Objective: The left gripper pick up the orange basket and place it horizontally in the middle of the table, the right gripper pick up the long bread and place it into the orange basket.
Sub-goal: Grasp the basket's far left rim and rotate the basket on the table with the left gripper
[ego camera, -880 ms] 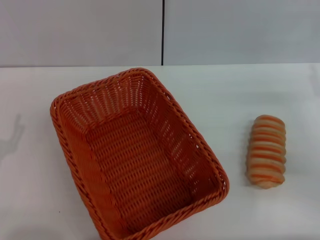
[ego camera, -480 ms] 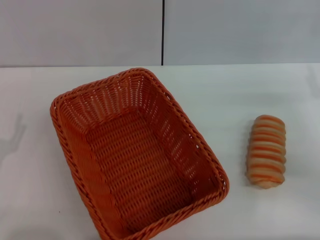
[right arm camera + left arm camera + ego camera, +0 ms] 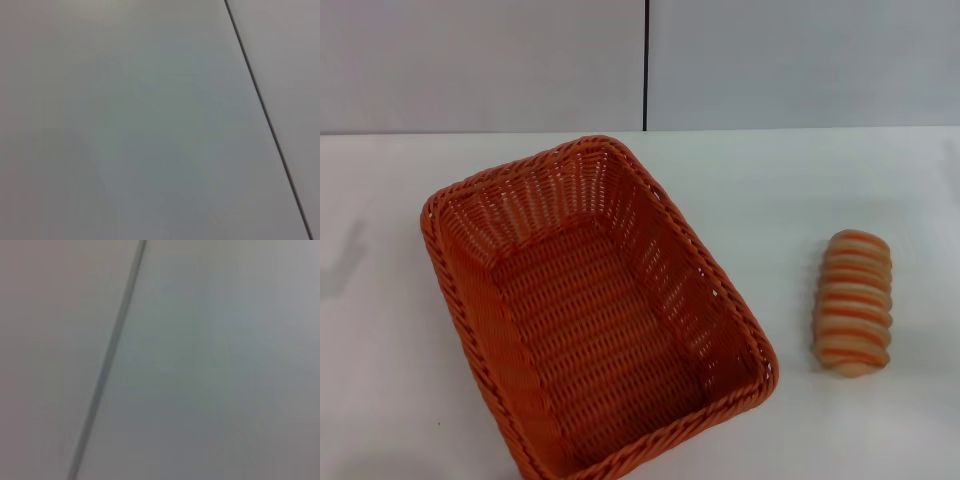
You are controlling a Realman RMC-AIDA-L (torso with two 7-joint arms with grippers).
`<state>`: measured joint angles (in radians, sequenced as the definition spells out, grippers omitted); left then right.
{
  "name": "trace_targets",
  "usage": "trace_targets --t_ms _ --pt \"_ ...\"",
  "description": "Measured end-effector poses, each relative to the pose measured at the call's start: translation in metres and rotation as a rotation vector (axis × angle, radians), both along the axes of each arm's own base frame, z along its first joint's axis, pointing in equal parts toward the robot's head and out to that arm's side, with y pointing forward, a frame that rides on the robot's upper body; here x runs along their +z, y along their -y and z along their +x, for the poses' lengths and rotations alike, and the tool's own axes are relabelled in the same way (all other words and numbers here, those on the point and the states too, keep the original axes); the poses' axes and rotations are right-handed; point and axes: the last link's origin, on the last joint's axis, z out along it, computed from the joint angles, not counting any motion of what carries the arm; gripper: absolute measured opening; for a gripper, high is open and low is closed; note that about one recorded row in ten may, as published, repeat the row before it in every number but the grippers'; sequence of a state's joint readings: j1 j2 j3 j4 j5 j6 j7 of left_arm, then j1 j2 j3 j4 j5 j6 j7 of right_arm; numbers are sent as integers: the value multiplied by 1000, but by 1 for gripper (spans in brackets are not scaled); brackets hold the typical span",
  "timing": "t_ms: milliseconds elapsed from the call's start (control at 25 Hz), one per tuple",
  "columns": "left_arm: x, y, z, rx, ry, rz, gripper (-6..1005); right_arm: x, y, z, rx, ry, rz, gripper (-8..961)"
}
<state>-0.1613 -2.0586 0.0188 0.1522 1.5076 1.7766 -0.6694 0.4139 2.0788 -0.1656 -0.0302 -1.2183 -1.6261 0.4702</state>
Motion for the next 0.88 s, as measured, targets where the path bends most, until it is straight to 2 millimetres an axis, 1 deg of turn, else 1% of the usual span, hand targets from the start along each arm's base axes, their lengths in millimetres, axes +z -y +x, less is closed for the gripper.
trace_targets --t_ms 80,160,200,240,360,400,480,520,640,680,720,760,800,880 --pt "17 -8 2 -61 -11 -97 823 2 1 1 -2 4 8 664" --pt "17 -8 2 -61 -11 -97 823 4 0 2 -3 9 15 664" --pt "36 -18 9 -116 -23 -219 823 6 0 2 -3 12 19 664" --pt "46 -25 16 -143 -48 -292 822 7 0 2 -1 14 21 664" --pt "53 -31 22 -154 -77 -350 822 9 0 2 7 19 31 664" --pt "63 -45 35 -137 -154 -472 822 10 0 1 12 18 36 664" --pt "66 -53 42 -117 -204 -530 822 12 0 0 19 17 45 664" --pt "68 -62 50 -97 -248 -586 821 13 0 -1 25 16 51 664" --pt "70 -74 65 -78 -303 -652 821 13 -2 -2 28 15 52 664" --pt "70 -74 65 -78 -303 -652 821 14 -3 -3 31 17 53 664" --pt "68 -88 85 -60 -372 -720 821 15 -4 -4 35 20 55 664" --pt "68 -88 85 -60 -372 -720 821 15 -4 -4 35 20 55 664" --pt "65 -96 96 -39 -416 -758 820 15 -6 -4 36 22 55 664" --pt "61 -105 109 -10 -475 -800 820 16 -8 -6 38 27 55 663"
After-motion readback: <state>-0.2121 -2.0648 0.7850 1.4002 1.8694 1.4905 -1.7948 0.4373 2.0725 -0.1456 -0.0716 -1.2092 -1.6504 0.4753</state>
